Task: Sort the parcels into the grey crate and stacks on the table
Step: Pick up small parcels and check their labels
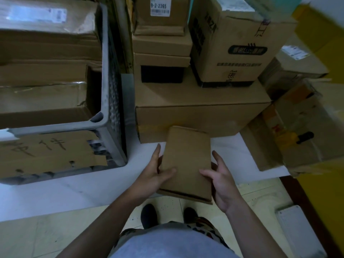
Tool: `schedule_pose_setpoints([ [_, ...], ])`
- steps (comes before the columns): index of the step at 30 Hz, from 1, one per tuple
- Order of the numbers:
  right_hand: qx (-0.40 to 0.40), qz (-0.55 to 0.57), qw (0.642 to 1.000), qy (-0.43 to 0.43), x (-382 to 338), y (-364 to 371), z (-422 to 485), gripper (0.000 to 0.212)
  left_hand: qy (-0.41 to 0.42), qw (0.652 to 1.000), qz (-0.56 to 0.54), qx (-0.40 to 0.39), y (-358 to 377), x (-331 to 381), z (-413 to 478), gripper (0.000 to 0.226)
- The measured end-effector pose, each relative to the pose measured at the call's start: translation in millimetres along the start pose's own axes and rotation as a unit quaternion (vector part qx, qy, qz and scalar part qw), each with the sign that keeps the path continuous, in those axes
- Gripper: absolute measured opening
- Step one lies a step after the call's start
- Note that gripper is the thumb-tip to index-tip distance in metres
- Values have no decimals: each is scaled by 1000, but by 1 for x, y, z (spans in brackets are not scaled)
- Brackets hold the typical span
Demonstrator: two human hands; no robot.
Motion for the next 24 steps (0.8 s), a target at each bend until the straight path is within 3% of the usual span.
schedule_pose_setpoints([
  [4,-44,-11,998,-38,-3,0,0,86,21,1000,21,-8,5,1,-3,66],
  [10,-88,-46,993,-71,-16,-5,-1,82,38,999,24,-10,18,7,-10,70],
  [14,-130,-132,980,-76,-19,-1,-3,96,25,994,102,-32,35,10,-12,85],
  [17,-155,-130,977,-65,-22,-10,-1,99,19,987,157,-38,46,20,-7,89],
  [20,-152,-94,982,-66,-27,-29,1,87,20,984,171,-40,59,25,-5,90],
  [24,-111,-20,992,-57,-36,-65,2,41,22,988,143,-48,62,25,-11,80],
])
Point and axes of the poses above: each hand's wrist, its own z-axis towards the middle knuckle, its own y-axis out of the palm, x = y × z, the point moved 10 cm from there along z, towards the middle knuckle, and after that the axes turned 4 degrees about x, right-handed, at the moved point
